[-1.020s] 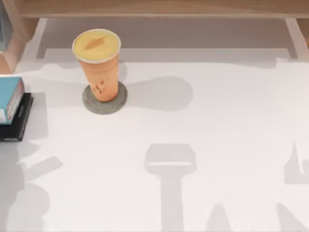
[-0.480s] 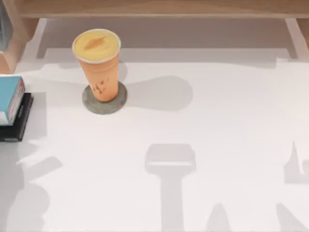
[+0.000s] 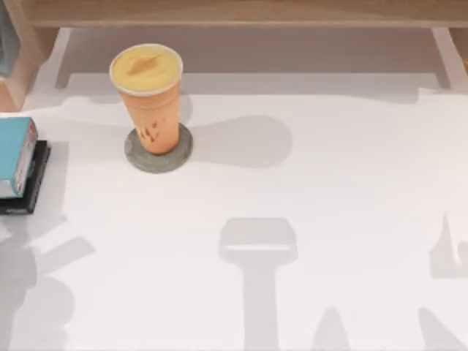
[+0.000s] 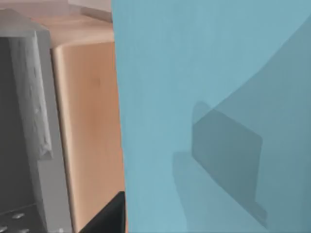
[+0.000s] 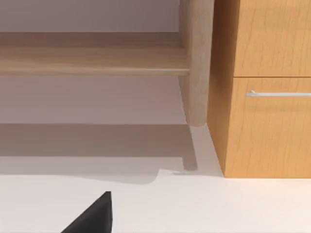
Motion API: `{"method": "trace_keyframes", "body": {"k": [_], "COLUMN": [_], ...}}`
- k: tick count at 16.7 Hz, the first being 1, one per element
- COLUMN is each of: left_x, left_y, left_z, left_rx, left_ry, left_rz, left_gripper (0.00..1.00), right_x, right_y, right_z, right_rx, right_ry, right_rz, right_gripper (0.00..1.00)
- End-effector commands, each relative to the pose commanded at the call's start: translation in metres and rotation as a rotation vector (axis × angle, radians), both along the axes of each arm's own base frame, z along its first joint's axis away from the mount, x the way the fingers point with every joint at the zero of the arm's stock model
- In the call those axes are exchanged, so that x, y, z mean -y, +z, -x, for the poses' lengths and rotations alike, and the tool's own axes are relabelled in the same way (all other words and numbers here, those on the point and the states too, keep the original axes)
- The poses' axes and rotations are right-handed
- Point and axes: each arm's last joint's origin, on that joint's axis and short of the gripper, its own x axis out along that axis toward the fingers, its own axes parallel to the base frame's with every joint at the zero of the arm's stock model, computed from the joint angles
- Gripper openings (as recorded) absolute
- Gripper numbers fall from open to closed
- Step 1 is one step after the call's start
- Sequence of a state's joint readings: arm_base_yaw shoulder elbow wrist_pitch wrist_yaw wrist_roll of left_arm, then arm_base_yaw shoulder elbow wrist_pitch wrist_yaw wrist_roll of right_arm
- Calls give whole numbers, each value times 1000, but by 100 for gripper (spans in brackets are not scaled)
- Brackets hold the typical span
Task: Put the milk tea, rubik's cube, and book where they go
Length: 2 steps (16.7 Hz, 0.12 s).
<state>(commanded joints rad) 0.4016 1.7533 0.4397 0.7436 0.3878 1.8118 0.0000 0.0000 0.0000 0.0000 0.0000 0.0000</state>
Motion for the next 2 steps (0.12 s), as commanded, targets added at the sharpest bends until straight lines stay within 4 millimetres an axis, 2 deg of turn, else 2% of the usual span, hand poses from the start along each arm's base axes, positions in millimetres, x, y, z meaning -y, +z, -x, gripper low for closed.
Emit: {"method": "trace_keyframes", "body": {"k": [2], "left_x": [0], "left_y": [0], "left_z": [0], "left_rx": [0], "left_ry": [0], "left_rz": [0], "left_gripper": [100], "right_x": [0], "right_y": [0], "right_z": [0], "right_rx": [0], "right_ry": [0], "right_rz": [0], "right_gripper": [100]}}
